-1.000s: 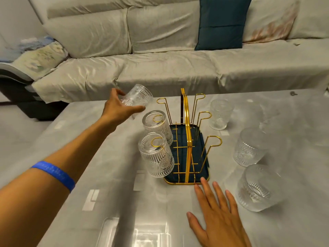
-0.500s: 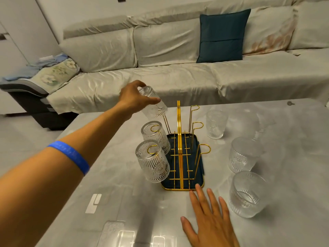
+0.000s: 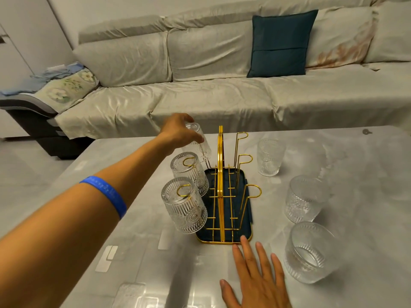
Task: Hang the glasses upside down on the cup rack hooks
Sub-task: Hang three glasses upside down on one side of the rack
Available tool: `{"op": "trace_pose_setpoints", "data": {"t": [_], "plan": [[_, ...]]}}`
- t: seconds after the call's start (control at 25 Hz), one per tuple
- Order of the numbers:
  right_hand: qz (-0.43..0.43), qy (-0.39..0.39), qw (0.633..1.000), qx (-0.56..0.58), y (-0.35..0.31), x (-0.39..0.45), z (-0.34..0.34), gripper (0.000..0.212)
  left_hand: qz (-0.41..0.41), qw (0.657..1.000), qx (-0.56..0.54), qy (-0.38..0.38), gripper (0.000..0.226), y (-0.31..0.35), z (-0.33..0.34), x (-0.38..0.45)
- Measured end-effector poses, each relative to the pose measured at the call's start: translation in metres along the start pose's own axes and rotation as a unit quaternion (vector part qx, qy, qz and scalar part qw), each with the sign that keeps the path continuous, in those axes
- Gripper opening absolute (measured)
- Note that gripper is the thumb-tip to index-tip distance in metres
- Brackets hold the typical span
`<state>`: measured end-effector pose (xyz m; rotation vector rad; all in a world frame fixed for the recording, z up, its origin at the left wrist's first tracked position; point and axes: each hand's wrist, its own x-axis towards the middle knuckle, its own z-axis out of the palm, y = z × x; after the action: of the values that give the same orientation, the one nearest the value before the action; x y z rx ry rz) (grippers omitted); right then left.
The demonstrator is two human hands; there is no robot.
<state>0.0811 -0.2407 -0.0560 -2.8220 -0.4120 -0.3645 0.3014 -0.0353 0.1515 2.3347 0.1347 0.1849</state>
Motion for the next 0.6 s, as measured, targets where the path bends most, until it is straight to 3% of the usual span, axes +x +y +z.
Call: {"op": "trace_pose_setpoints", "data": {"t": [0.6], "plan": [[-0.004, -0.011, 1.000, -0.001, 0.002, -0.001, 0.003, 0.076, -0.008, 0.998, 0.052, -0.023, 0.072, -0.010, 0.015, 0.002]]}}
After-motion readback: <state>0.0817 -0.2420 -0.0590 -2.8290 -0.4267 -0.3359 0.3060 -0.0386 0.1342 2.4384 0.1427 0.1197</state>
